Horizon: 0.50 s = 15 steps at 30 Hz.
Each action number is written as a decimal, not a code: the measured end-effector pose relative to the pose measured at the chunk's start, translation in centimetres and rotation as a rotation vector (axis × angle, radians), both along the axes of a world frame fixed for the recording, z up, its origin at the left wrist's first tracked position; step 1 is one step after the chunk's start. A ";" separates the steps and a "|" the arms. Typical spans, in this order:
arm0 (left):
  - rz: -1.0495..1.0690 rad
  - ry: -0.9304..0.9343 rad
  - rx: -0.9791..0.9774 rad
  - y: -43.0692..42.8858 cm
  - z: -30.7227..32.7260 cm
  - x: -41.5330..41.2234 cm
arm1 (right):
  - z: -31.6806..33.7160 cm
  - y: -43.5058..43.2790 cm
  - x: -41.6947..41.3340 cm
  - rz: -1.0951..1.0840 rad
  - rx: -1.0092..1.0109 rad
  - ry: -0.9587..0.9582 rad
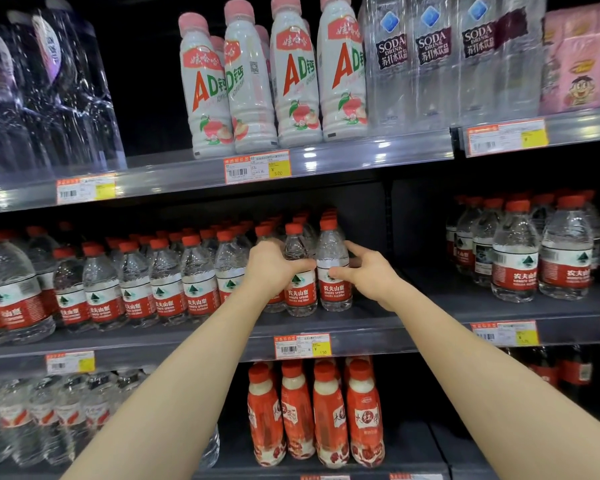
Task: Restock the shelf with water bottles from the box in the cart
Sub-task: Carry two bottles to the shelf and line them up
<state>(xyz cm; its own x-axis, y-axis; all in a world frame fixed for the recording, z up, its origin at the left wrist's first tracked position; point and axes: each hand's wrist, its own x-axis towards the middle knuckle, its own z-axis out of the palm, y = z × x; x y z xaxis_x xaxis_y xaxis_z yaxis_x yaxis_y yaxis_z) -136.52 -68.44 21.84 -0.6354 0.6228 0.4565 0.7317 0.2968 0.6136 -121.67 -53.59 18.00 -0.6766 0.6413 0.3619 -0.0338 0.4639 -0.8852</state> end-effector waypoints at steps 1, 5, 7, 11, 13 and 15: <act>0.002 -0.001 0.006 -0.1 0.0 0.1 | 0.0 0.0 0.0 0.012 0.002 -0.006; 0.004 0.000 0.026 0.3 -0.2 0.0 | 0.3 0.1 0.2 0.033 0.025 -0.039; 0.003 -0.009 0.033 0.6 -0.4 -0.2 | 0.4 0.0 0.2 0.035 0.040 -0.062; 0.011 -0.014 0.032 0.6 -0.7 -0.2 | 0.4 -0.1 0.2 0.025 0.067 -0.082; 0.003 0.001 0.007 0.5 -0.6 -0.5 | 0.5 -0.1 0.2 0.019 0.072 -0.087; -0.008 0.039 0.003 0.2 -0.5 -0.7 | 0.5 -0.2 0.2 0.011 0.070 -0.089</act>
